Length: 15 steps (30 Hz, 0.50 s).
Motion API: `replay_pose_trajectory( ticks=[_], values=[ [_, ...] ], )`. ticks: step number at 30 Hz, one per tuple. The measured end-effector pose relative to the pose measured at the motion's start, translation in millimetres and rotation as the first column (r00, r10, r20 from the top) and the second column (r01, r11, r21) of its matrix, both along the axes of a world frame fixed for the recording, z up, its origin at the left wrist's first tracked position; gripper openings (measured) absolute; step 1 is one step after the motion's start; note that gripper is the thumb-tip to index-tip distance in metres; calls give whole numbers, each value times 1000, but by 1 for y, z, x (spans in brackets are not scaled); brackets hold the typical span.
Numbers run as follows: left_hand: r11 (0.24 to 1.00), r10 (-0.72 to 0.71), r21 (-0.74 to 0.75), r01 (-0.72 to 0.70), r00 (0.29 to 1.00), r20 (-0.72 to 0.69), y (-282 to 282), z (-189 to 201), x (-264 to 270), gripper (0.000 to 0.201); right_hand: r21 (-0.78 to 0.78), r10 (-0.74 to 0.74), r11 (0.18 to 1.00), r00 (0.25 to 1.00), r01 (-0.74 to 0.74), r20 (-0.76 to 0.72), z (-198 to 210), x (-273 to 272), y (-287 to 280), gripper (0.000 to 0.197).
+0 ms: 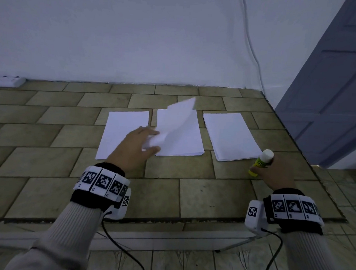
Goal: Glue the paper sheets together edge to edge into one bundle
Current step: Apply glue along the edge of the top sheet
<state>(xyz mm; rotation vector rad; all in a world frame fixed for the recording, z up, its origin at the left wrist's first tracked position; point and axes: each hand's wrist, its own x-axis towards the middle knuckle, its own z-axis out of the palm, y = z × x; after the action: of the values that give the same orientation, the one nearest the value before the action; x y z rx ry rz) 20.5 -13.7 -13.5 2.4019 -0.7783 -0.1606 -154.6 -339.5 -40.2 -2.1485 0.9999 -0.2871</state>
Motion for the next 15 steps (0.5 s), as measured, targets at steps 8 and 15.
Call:
replay_pose_trajectory(
  ticks=[8,15],
  values=[
    [844,-365,357,400,917,-163,-6,-12,-36,55,0,41,999,998,-41,55,4,2,3,50],
    [667,-452,538,515,854,-258,4,-24,-61,61,83,178,976,959,-200,220,9,11,16,38]
  ],
)
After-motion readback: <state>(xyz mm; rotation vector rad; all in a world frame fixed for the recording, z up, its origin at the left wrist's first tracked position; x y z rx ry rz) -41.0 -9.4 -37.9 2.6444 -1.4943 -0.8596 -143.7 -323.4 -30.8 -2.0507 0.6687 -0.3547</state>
